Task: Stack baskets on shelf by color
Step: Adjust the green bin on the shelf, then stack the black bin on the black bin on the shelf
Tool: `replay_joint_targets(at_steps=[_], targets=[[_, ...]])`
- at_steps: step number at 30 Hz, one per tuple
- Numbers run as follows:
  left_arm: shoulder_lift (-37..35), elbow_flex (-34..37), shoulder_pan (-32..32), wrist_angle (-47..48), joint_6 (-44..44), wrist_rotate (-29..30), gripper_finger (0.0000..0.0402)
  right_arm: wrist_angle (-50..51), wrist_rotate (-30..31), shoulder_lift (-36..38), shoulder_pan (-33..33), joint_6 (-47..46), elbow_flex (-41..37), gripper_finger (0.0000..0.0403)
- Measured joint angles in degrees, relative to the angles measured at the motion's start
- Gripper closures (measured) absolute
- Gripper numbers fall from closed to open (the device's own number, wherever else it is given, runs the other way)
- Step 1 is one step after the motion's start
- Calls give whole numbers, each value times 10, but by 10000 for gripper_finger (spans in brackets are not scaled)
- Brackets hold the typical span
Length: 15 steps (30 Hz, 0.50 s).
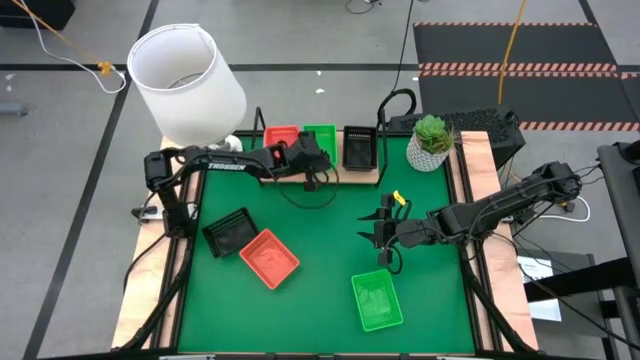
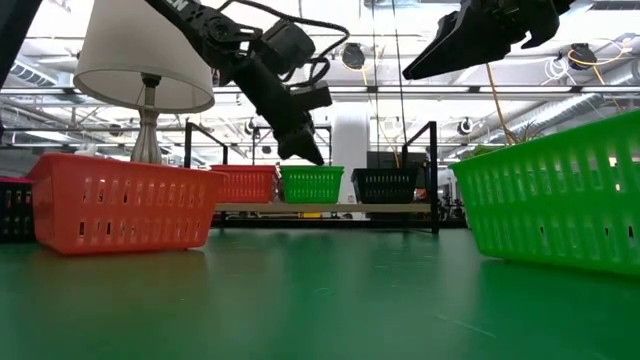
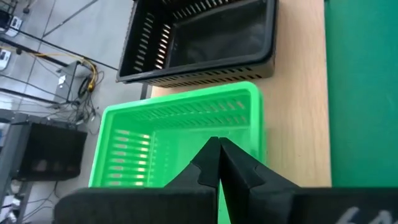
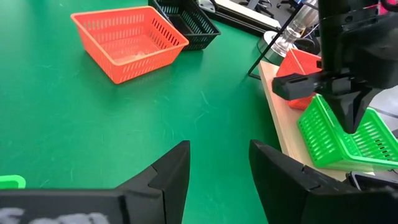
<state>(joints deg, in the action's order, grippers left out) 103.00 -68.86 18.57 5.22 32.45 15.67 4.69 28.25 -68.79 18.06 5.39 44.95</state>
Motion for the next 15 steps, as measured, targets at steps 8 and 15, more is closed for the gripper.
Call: replay_joint_targets(at_steps=[8,15], targets=[[0,0,-50,-10,-5,50,398,0,0,0,0,-1,0,243],[0,-18,-79,-1,-56,135,382,2,0,0,0,-1,0,243]])
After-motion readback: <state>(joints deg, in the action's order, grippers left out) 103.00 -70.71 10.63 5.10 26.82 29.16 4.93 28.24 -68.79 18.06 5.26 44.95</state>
